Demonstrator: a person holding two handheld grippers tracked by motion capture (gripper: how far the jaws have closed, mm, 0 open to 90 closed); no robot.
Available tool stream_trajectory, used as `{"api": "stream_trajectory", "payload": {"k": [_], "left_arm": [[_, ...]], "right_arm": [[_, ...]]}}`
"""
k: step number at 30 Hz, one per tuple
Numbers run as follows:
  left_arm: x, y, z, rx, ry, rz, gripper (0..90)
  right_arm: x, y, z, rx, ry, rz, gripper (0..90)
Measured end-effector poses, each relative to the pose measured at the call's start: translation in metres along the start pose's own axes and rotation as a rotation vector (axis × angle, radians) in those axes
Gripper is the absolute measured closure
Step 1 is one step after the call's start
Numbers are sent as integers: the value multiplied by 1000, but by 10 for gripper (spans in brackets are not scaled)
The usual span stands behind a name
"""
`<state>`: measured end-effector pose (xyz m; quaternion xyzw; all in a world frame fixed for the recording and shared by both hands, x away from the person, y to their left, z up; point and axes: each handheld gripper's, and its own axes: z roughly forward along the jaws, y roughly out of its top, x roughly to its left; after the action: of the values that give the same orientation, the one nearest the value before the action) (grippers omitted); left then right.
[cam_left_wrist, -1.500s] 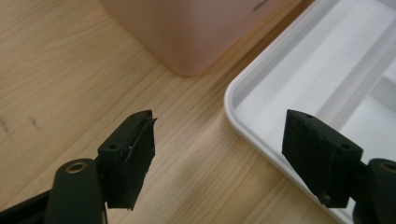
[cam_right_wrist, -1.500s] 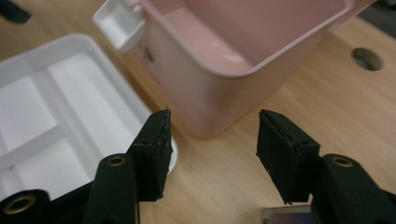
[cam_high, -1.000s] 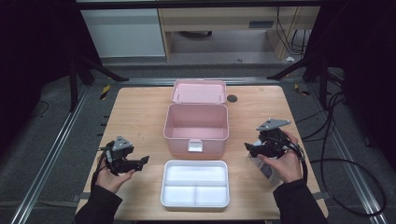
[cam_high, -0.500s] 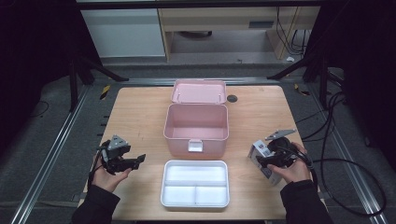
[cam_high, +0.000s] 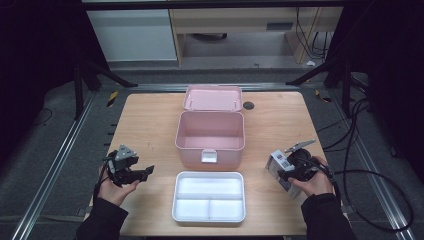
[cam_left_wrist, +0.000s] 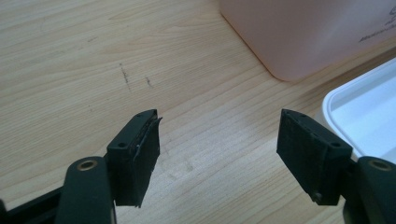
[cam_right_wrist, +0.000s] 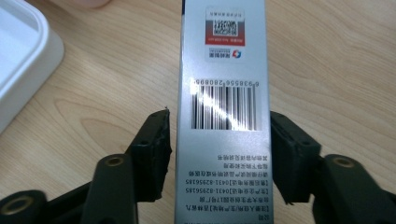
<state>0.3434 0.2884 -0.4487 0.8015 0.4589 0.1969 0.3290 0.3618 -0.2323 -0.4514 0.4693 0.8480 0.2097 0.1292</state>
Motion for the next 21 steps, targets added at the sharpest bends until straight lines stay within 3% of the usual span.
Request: {"api": "stream_trajectory", "payload": {"k": [6, 12, 17, 21], "left_arm": [[-1, 0, 1, 9, -4, 9, 304], [-1, 1, 2, 15, -2, 10, 315], [-2, 1, 3, 17, -3, 14, 317], [-2, 0, 4, 23, -5, 15, 319]], "right_arm": [[0, 2, 5, 58, -1, -1, 513], [-1, 3, 5, 79, 10, 16, 544], [0, 5, 4, 76, 5, 8, 554], [0, 7, -5, 37, 12, 6, 554]]}}
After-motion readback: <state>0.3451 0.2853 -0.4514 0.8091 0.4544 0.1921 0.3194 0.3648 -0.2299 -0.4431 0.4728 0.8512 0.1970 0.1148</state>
